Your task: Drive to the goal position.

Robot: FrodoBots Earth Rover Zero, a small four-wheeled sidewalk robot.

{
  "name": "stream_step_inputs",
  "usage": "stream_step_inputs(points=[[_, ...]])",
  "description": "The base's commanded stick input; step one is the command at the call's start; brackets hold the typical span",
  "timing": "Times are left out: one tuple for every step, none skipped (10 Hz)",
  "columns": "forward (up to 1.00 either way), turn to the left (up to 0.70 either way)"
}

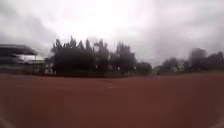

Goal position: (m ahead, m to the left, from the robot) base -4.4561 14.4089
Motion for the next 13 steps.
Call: stream_step_inputs(points=[[0.7, 0.35], [0.7, 0.35], [0.7, 0.35], [0.7, 0.35], [0.7, 0.35], [0.7, 0.35], [0.7, 0.35], [0.7, 0.35], [0.7, 0.35], [0.7, 0.35], [0.7, 0.35], [0.7, 0.35], [0.7, 0.35]])
